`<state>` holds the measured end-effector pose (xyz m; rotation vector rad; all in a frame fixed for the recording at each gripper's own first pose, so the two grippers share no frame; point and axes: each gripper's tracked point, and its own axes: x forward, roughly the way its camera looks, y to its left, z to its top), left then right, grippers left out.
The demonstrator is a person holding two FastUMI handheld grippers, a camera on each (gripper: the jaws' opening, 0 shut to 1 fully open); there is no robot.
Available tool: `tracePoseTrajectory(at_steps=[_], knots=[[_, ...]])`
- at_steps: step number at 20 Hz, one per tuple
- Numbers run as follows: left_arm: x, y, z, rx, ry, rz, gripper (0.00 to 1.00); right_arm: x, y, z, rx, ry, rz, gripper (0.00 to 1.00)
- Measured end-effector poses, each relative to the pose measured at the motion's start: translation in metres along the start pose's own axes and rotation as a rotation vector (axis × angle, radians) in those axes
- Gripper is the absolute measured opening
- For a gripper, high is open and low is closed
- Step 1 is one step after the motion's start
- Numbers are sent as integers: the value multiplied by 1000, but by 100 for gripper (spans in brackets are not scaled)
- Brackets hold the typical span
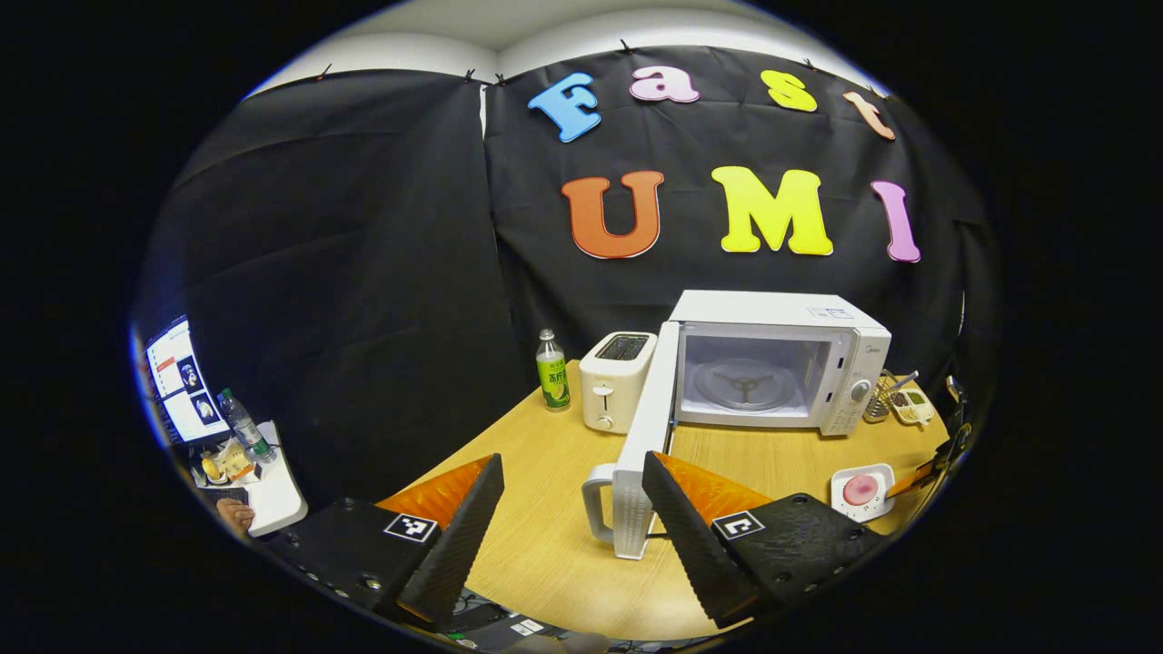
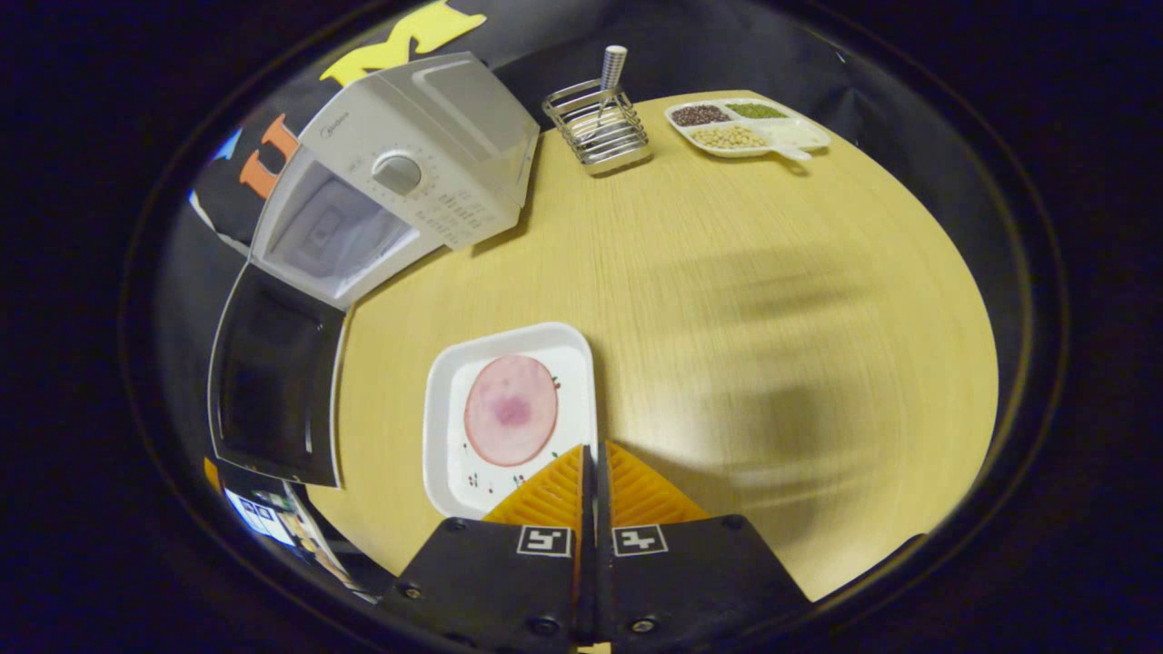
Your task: Open the microwave oven with the left hand, put the food in, and close the microwave oven.
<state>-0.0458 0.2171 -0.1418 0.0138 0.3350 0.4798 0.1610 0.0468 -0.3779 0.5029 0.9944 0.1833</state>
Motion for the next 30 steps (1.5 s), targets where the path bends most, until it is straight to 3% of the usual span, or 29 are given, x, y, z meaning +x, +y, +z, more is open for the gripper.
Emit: tracePoseTrajectory(at_steps=[6,11,13,16,19,25,30], knots=[[14,12,7,9,-8,-43,94,-18,38,-12,169,-63,158,4],[15,5,18,25,-35,-91,94,-27,83,-8,246,-127,238,3],[11,-1,23,26,-46,-116,94,-33,112,-3,254,-157,273,0],[5,-15,29,-10,-50,-183,94,-35,165,13,258,-220,318,4],[5,-21,42,16,-91,-220,94,-26,219,33,310,-293,381,3],[8,-42,58,40,-113,-264,94,35,288,73,449,-353,377,4],[18,-53,64,60,-123,-281,94,79,293,106,575,-464,263,4]])
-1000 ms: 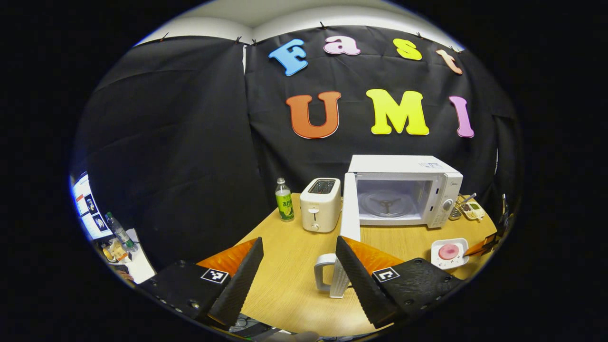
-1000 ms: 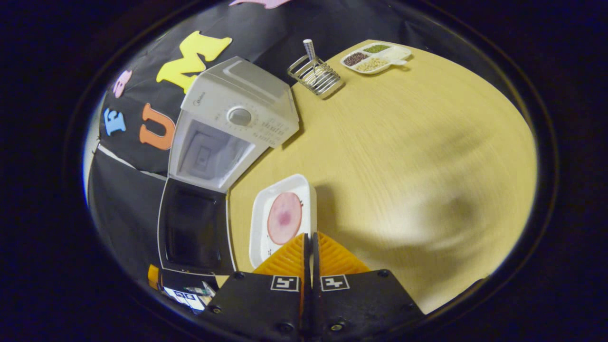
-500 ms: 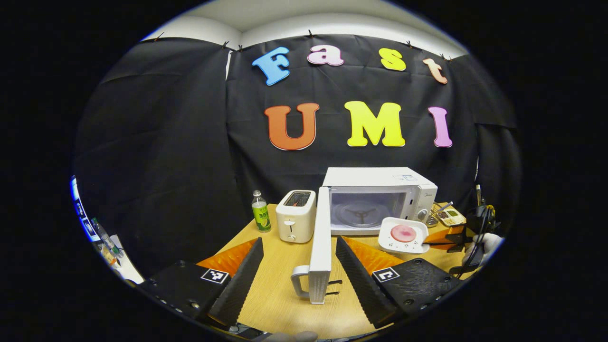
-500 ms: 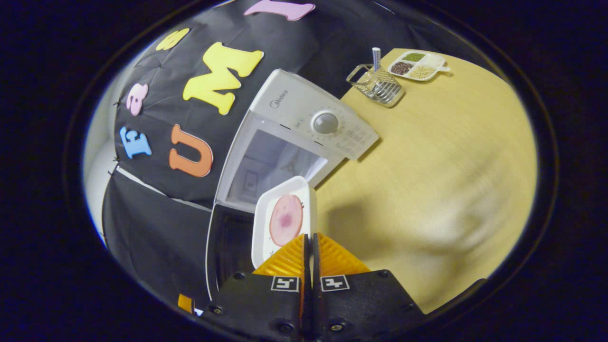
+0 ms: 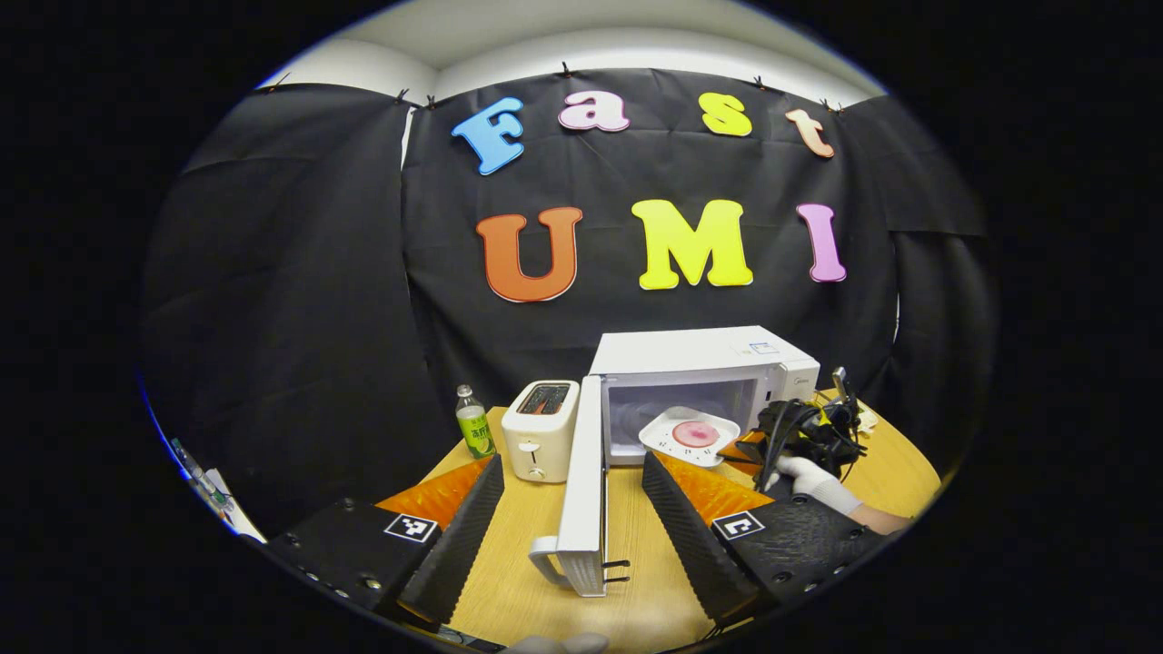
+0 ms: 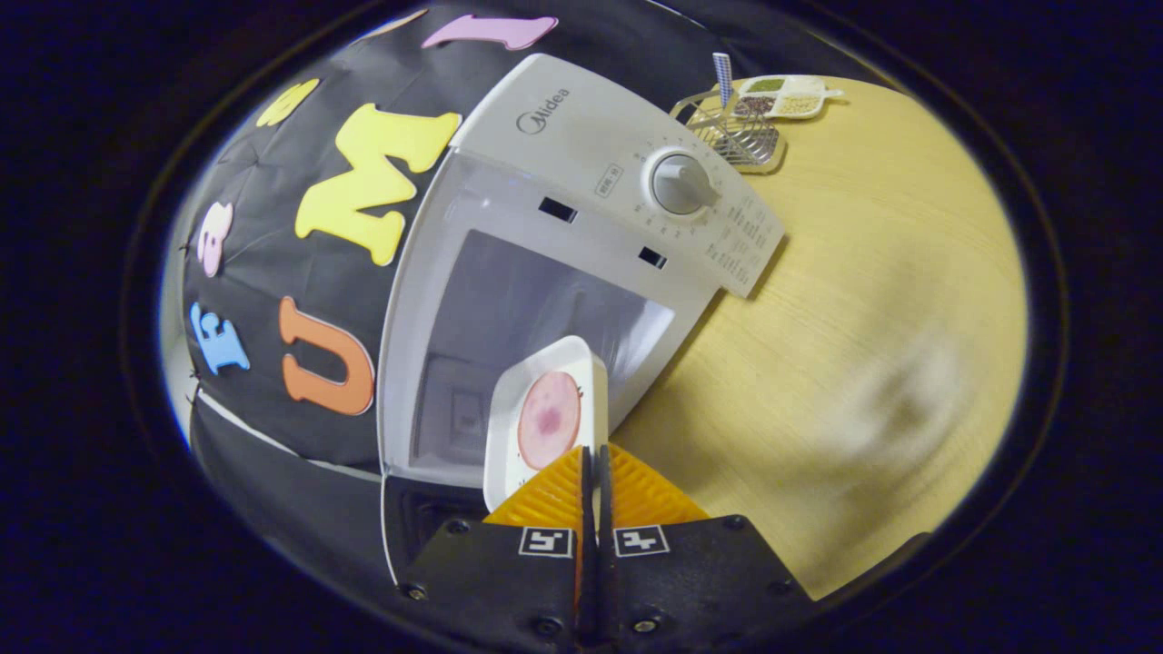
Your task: Open the microwave oven with the left hand, put the food in, and close the microwave oven.
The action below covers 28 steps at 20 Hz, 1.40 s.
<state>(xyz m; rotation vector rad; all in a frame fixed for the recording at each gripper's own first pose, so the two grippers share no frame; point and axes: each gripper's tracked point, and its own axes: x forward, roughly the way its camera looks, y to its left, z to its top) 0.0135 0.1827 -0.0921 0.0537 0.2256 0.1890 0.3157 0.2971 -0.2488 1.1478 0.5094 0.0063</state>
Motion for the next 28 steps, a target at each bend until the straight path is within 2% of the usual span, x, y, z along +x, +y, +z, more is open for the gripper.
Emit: tracePoseTrajectory(at_steps=[4,10,14,16,18,21,22,23,24,25,27,28], knots=[[2,-1,-5,-8,13,-4,94,37,1,2,120,-72,-97,4],[-1,12,-14,-2,35,28,94,79,10,2,135,-129,-165,4],[-11,19,-18,9,40,46,94,79,5,18,104,-214,-185,7],[-15,22,-18,8,38,52,94,82,10,24,105,-239,-145,11],[-19,24,-20,2,42,56,94,88,28,28,106,-254,-62,17],[-23,24,-18,-6,32,57,94,81,47,21,3,-222,0,23],[-26,25,-16,-5,24,61,94,72,49,23,-8,-218,5,37],[-28,26,-16,-2,16,61,94,61,50,24,-21,-225,8,40],[-30,29,-16,3,8,69,94,47,49,29,-58,-229,-6,49],[-30,33,-15,7,6,78,94,32,50,32,-98,-235,-7,64],[-32,40,-13,2,-3,90,94,-6,56,46,-173,-249,2,74],[-34,43,-12,3,-8,93,94,-27,59,51,-217,-252,13,88]])
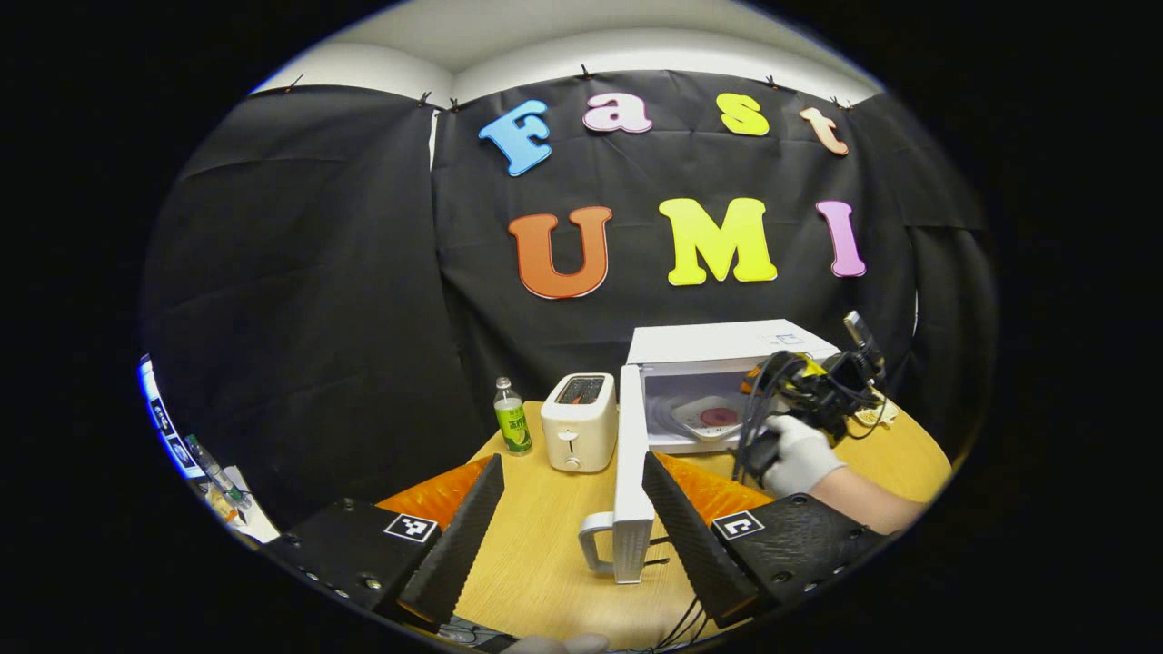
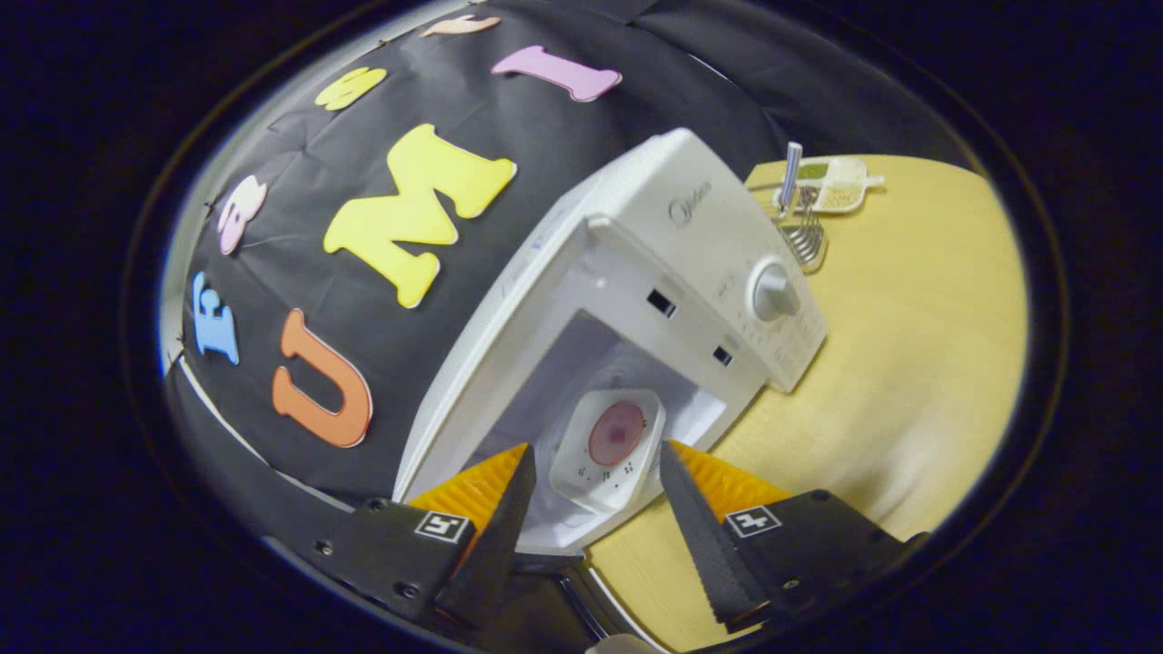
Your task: Open the microwave oven with the left hand, put the food in, and close the microwave oven.
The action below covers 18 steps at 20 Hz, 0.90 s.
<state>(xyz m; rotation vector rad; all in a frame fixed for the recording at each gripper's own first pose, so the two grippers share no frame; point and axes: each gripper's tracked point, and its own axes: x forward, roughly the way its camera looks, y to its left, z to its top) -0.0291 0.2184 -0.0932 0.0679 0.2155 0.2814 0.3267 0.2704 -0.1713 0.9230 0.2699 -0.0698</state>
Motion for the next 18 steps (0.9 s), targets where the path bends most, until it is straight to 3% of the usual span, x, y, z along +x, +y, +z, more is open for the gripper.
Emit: tracePoseTrajectory(at_steps=[2,3,4,9,13,14,15,18], knots=[[1,10,-2,3,-8,16,94,-35,6,25,-149,-4,50,99],[1,16,-4,7,-9,27,94,-51,2,38,-252,14,52,87],[3,23,-5,9,-17,36,94,-75,2,51,-323,17,64,100],[23,62,-5,25,-74,96,94,-176,4,113,-717,-17,133,100],[43,88,-26,19,-64,147,94,-245,-6,138,-829,-41,138,100],[46,93,-32,3,-57,157,94,-259,-9,138,-835,-44,138,91],[49,95,-40,-14,-40,163,94,-270,-15,138,-841,-38,125,100],[58,98,-57,-35,-18,170,94,-285,-27,136,-861,-15,103,100]])
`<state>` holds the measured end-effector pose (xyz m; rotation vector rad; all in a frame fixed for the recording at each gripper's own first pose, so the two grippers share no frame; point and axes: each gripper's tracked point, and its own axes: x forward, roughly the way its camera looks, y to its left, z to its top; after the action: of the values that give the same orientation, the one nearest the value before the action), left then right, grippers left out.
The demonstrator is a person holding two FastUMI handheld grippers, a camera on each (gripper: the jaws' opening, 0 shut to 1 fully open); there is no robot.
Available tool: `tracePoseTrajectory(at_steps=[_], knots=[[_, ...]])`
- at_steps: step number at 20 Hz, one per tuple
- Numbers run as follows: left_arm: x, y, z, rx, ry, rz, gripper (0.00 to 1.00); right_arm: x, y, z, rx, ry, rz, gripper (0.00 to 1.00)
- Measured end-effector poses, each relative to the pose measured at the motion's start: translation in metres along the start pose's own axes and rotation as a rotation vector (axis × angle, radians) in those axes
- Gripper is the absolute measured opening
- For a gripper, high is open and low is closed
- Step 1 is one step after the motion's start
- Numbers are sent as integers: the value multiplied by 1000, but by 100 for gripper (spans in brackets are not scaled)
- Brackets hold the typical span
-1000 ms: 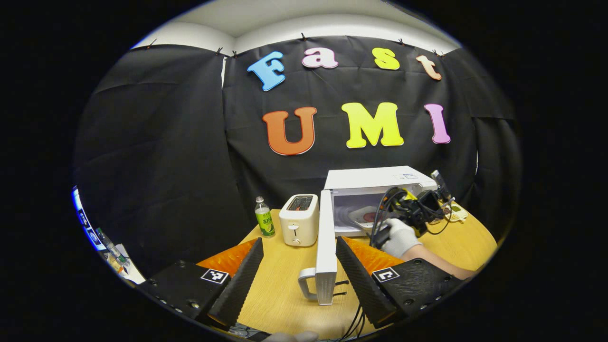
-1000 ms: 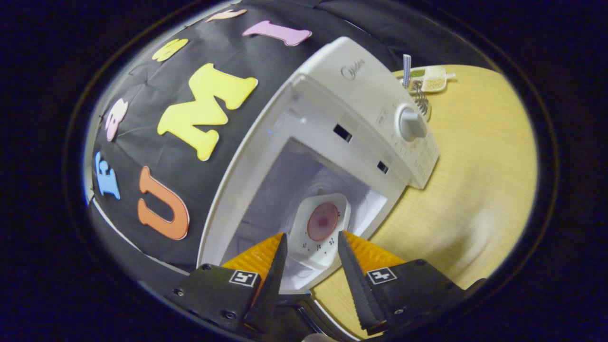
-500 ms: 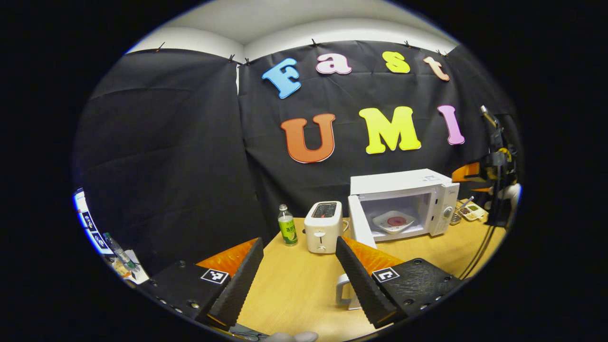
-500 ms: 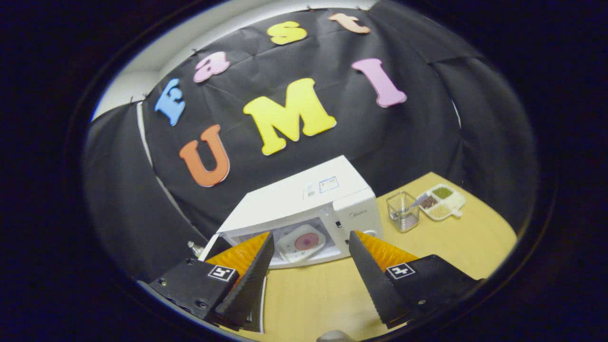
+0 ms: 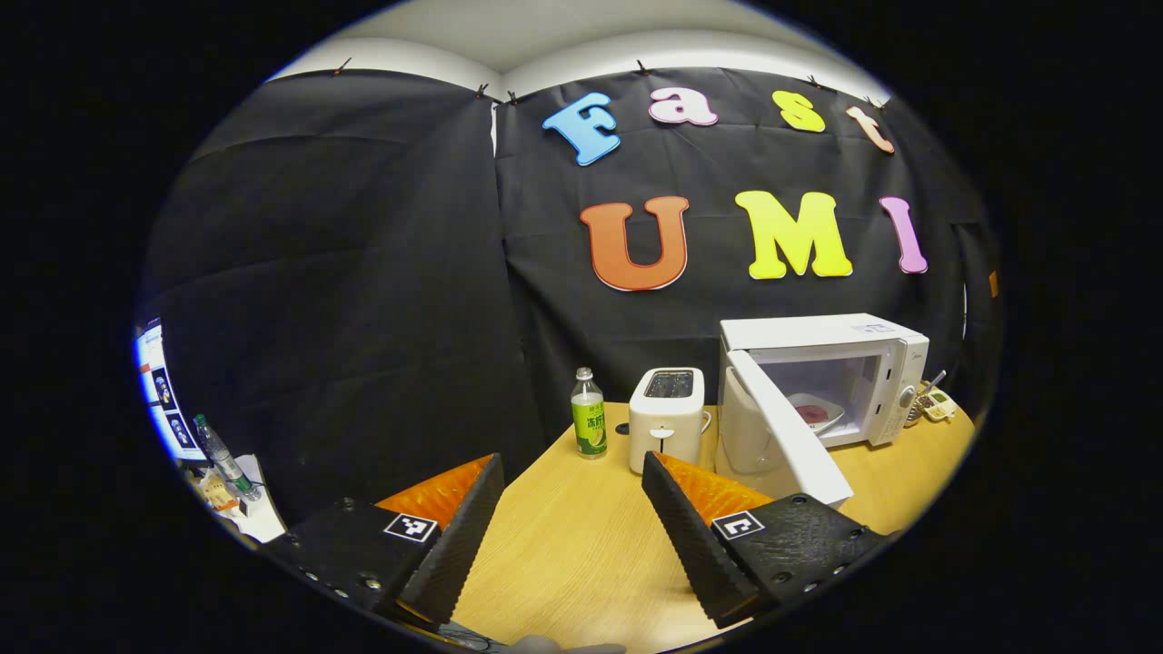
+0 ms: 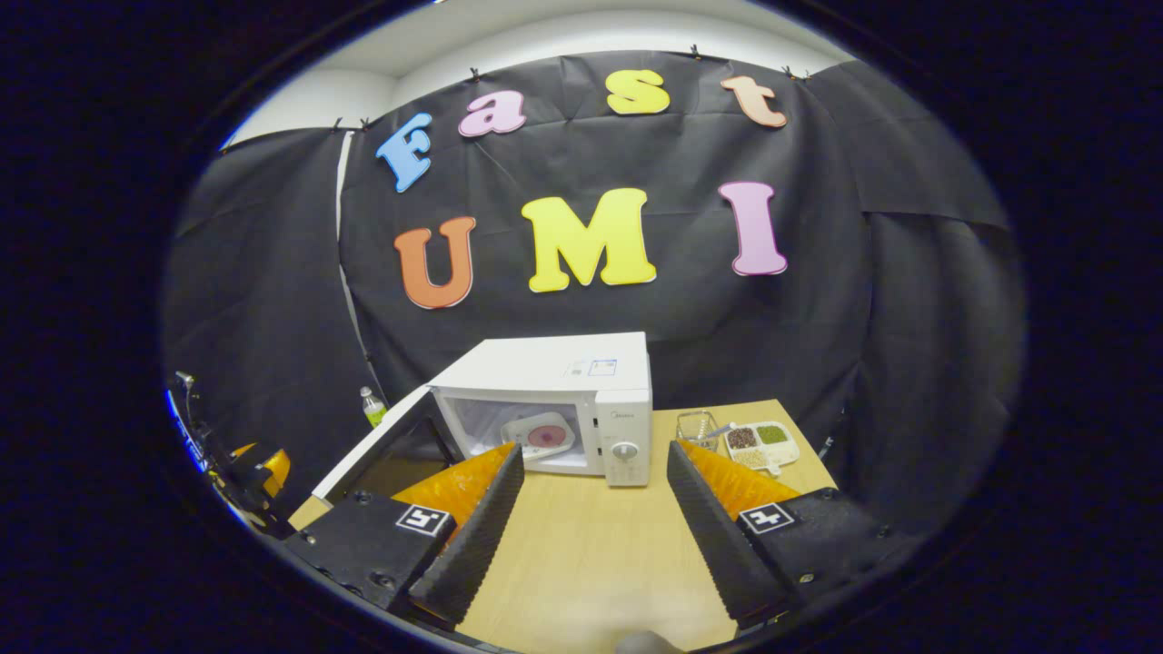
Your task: Open the microwave oven with the left hand, put the food in, and close the microwave oven.
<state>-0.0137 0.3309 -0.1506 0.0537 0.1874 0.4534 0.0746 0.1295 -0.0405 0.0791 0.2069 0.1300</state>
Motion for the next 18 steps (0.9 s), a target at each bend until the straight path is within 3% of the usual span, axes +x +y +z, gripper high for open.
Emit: tracePoseTrajectory(at_steps=[2,3,4,6,18], knots=[[4,-3,-9,-20,18,-12,91,-7,-2,0,22,4,-5,100],[6,-18,-12,-30,25,-74,88,-10,-3,3,34,1,-8,100],[7,-18,-13,-18,2,-52,59,-11,-3,2,43,3,-12,100],[10,-26,-24,-17,39,-93,0,-12,-9,5,58,0,-19,100],[15,-94,-66,31,98,-275,0,-32,-24,1,85,-1,-61,100]])
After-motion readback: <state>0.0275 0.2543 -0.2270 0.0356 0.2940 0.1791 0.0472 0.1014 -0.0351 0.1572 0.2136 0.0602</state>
